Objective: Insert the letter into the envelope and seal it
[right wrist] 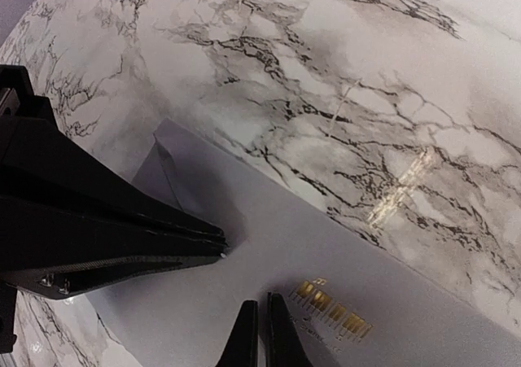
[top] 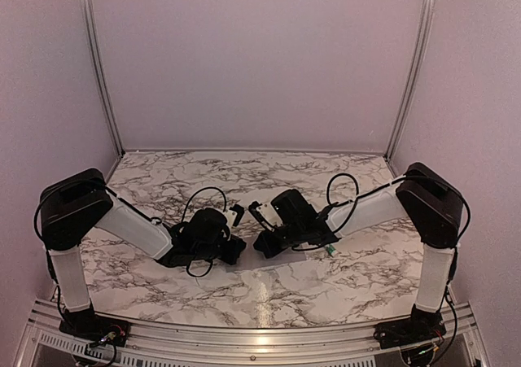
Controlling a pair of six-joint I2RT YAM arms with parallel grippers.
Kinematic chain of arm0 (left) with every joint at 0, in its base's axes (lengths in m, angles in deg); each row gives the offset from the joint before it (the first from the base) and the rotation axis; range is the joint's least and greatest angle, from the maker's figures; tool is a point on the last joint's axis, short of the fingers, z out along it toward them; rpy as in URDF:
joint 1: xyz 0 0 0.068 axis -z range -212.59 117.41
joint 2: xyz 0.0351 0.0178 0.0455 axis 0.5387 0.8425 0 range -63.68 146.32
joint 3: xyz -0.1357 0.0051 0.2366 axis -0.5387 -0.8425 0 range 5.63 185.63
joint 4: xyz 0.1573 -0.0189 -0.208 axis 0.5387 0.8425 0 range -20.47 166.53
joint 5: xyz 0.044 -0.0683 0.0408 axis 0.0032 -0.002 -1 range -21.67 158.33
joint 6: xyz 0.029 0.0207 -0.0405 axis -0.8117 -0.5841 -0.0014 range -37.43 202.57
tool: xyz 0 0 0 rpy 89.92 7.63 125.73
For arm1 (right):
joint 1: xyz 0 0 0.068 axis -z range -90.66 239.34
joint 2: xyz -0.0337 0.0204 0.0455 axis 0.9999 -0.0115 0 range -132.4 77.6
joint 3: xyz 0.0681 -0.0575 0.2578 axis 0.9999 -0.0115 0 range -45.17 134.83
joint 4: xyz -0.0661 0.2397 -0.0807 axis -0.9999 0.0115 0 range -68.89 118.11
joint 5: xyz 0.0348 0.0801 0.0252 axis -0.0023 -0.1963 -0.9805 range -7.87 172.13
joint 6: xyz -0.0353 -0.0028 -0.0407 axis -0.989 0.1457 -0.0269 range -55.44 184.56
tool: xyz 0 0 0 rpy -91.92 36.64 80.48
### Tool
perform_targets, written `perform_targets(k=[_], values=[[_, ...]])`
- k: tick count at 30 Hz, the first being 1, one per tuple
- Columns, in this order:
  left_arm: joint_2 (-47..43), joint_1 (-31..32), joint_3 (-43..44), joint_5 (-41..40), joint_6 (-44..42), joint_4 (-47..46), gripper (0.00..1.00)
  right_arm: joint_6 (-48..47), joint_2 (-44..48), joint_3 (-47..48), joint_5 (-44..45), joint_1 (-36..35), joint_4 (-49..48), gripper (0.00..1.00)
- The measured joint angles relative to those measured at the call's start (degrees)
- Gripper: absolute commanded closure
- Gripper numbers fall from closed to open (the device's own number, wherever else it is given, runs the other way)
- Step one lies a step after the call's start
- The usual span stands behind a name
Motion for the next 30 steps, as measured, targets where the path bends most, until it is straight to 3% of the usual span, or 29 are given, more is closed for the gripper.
perform_targets(k=[8, 17, 30], values=[[0.2, 0.2, 0.0, -0.1, 0.0, -0.3, 0.97, 0.4, 0.4, -2.1, 1.6, 0.7, -2.1, 0.97], [0.1, 0.4, -0.6, -0.1, 0.0, -1.2, 0.96, 0.7, 7.4, -10.3, 1.9, 4.7, -2.2, 0.97], [0.2, 0.7, -0.4, -0.1, 0.3, -1.2, 0.96, 1.1, 0.2, -2.9, -3.7, -0.3, -4.1, 0.98]])
